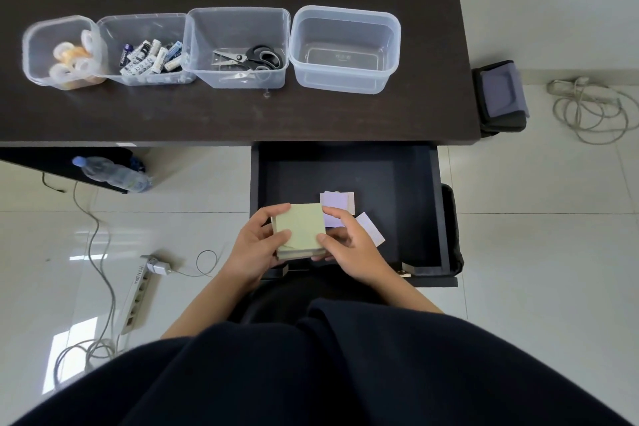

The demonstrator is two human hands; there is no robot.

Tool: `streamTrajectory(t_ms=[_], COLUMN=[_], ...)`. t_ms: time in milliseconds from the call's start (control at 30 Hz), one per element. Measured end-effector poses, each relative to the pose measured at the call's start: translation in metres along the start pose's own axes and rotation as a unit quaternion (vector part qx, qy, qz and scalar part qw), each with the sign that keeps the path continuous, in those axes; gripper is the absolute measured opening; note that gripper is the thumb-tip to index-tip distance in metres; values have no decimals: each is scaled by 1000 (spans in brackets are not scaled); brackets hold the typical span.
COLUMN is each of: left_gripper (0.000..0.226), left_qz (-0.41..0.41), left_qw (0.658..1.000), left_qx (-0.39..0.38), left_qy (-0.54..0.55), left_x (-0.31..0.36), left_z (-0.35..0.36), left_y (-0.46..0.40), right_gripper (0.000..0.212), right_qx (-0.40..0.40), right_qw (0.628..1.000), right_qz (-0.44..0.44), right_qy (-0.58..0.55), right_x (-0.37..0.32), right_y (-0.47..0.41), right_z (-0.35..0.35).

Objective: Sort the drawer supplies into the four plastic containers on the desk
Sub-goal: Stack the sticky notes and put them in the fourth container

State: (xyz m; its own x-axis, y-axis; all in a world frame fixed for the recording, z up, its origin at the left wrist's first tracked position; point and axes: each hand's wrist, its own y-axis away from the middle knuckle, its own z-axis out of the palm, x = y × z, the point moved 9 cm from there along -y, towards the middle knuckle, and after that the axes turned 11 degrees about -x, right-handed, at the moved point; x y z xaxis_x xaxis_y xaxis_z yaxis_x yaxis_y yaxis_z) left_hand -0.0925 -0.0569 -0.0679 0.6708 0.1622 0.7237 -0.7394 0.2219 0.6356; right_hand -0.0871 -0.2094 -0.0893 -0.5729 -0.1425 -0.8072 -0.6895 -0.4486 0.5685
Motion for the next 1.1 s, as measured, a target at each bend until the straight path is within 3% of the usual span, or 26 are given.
streamTrajectory(t_ms=[67,133,200,267,333,500,633,800,1100], left_gripper=[41,46,51,55,57,57,61,65,59], left_qz=[-7,-17,-22,-23,-20,-20,-13,-15,-19], left_qw=[1000,999,999,999,999,998,998,999,999], left_qx=[18,34,40,41,40,34,33,25,27], left_qy=[-3,-4,5,9,16,39,48,44,22], left_x=[-4,-8,-10,-11,-13,-16,-14,-14,-15], left_z=[-11,-21,-28,-32,-34,-36,-35,-36,-37], left_y=[4,9,14,18,20,21,21,22,19], right_gripper=[33,26,31,43,50,47,41,24,21], right_qx=[25,132,239,277,272,221,225,256,220], right_qw=[999,988,960,936,929,944,938,945,970], right_qz=[9,19,59,125,154,81,115,107,97], right_qy=[21,74,136,177,199,233,239,175,24], right_x=[10,24,41,60,71,54,59,61,56], right_y=[-6,-10,-10,-11,-17,-43,-64,-64,-52], right_z=[-12,-45,-81,-102,-108,-83,-69,-72,-63])
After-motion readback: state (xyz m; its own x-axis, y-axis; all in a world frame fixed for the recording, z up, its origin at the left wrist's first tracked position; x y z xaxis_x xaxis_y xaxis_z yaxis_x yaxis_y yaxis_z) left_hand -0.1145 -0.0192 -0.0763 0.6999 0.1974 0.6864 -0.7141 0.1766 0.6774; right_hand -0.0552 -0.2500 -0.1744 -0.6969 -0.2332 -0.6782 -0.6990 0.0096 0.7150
